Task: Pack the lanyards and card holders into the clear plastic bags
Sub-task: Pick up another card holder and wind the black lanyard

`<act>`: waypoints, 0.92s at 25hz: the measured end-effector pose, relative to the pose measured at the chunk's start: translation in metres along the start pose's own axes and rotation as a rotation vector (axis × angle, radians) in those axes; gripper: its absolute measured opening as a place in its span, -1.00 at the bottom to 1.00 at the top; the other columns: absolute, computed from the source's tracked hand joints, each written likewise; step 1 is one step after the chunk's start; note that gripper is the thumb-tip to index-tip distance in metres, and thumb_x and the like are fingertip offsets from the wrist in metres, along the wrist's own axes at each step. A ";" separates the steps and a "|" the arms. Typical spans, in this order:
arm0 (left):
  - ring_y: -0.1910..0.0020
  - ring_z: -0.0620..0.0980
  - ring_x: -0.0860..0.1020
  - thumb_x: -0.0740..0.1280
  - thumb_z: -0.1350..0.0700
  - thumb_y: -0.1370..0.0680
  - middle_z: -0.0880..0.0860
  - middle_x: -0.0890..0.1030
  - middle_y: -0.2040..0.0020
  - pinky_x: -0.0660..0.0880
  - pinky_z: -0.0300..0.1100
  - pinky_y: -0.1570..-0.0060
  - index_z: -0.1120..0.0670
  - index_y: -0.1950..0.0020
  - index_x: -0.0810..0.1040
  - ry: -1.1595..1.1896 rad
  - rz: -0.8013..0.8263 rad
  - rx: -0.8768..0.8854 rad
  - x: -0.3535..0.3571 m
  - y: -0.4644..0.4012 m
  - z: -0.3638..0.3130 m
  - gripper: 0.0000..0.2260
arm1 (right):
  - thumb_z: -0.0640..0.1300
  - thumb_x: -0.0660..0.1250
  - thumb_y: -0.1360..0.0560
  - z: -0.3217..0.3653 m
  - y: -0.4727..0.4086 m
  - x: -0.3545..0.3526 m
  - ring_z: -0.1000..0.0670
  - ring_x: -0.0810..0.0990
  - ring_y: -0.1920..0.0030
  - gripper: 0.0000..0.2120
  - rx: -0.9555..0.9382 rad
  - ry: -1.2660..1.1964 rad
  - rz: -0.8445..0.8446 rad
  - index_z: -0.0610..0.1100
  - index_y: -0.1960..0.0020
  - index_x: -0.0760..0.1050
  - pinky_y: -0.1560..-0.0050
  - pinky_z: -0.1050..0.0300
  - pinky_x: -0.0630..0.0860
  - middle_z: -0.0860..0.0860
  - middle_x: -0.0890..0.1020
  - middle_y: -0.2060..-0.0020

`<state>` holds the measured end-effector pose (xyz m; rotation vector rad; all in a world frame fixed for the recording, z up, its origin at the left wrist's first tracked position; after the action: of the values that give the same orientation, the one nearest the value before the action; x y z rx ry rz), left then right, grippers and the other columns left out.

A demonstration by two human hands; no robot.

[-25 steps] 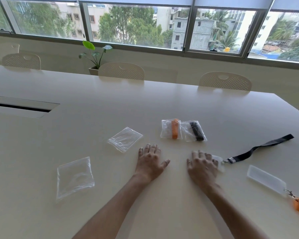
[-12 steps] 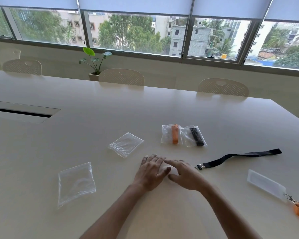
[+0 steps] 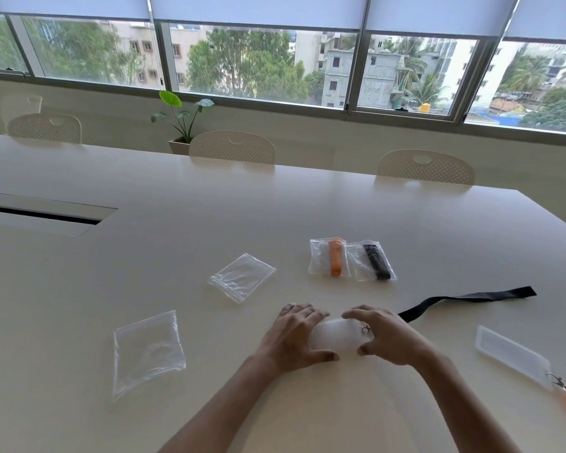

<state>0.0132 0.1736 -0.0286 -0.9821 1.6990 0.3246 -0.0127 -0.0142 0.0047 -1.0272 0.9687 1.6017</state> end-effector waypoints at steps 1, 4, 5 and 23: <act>-0.36 0.01 0.36 0.26 -0.44 -0.34 0.05 0.50 -0.32 0.13 -0.10 -0.39 0.02 -0.38 0.39 0.005 -0.009 0.018 -0.001 0.000 -0.001 -0.24 | 0.01 0.53 -0.25 0.002 0.000 0.000 0.12 0.50 -0.16 -0.33 -0.009 -0.044 -0.030 0.08 -0.33 0.44 -0.14 0.26 0.40 0.18 0.53 -0.23; -0.28 0.02 0.43 0.33 -0.34 -0.36 0.06 0.54 -0.26 0.22 -0.10 -0.34 0.04 -0.33 0.45 0.022 -0.028 0.052 -0.005 0.001 -0.004 -0.33 | 0.19 0.49 -0.17 0.009 0.002 0.001 0.23 0.56 0.02 -0.36 -0.019 -0.240 -0.098 0.11 -0.23 0.52 -0.02 0.27 0.49 0.23 0.62 -0.04; -0.26 0.04 0.45 0.35 -0.28 -0.39 0.07 0.55 -0.25 0.27 -0.09 -0.31 0.06 -0.31 0.47 0.028 -0.040 0.054 -0.005 0.001 -0.005 -0.39 | 0.21 0.49 -0.16 0.012 0.002 0.001 0.24 0.58 0.04 -0.38 -0.019 -0.302 -0.111 0.14 -0.21 0.52 0.01 0.26 0.52 0.23 0.63 0.01; -0.08 -0.12 0.51 0.42 -0.13 -0.39 -0.05 0.53 -0.21 0.49 -0.19 -0.02 -0.09 -0.39 0.30 0.357 -0.201 -0.068 -0.053 0.010 -0.011 -0.38 | -0.25 0.30 -0.54 0.045 -0.008 -0.024 0.02 0.60 0.35 -0.86 -0.026 -0.614 -0.299 -0.07 -0.03 0.57 0.11 -0.09 0.60 -0.06 0.63 0.22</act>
<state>0.0016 0.1957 0.0202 -1.3104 1.8959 0.0768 -0.0083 0.0221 0.0414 -0.5960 0.3595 1.5365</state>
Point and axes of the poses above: each hand's wrist, its own y-axis away from the middle knuckle, its own x-axis out of the palm, z = x × y, the point moved 4 cm from there along -y, towards the middle knuckle
